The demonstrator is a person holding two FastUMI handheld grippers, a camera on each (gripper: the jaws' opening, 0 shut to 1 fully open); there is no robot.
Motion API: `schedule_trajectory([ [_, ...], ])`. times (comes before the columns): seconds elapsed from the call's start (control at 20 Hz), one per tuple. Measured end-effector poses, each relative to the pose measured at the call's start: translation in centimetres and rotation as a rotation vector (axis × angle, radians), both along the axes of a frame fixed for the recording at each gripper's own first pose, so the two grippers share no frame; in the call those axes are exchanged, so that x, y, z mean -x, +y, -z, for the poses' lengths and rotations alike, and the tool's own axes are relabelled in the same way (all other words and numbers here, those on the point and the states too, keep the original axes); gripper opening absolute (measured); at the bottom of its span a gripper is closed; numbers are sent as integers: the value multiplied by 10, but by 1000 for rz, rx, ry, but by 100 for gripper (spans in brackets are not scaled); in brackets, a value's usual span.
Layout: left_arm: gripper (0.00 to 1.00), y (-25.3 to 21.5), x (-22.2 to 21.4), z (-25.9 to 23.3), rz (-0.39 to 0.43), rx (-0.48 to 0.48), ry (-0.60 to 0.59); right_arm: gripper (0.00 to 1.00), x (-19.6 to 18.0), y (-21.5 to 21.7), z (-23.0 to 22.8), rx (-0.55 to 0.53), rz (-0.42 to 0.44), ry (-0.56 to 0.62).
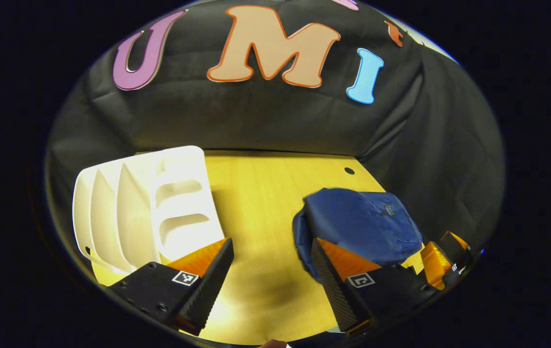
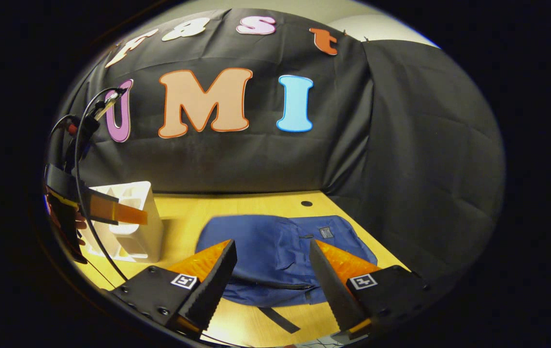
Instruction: Open the schoolbag, grab two books from the bookshelf and put them into the schoolbag.
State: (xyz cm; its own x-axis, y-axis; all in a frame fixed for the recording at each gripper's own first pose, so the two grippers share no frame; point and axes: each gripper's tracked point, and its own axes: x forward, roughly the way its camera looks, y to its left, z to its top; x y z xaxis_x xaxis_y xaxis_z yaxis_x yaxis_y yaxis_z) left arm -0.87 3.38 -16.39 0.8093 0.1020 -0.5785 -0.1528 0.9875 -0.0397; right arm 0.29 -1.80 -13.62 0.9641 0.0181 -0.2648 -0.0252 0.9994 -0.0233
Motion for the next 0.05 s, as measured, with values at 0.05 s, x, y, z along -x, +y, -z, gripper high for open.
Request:
schedule_trajectory([
  [0.05,95,6,6,-3,-4,2,-8,98,6,1,-2,-3,14,-9],
])
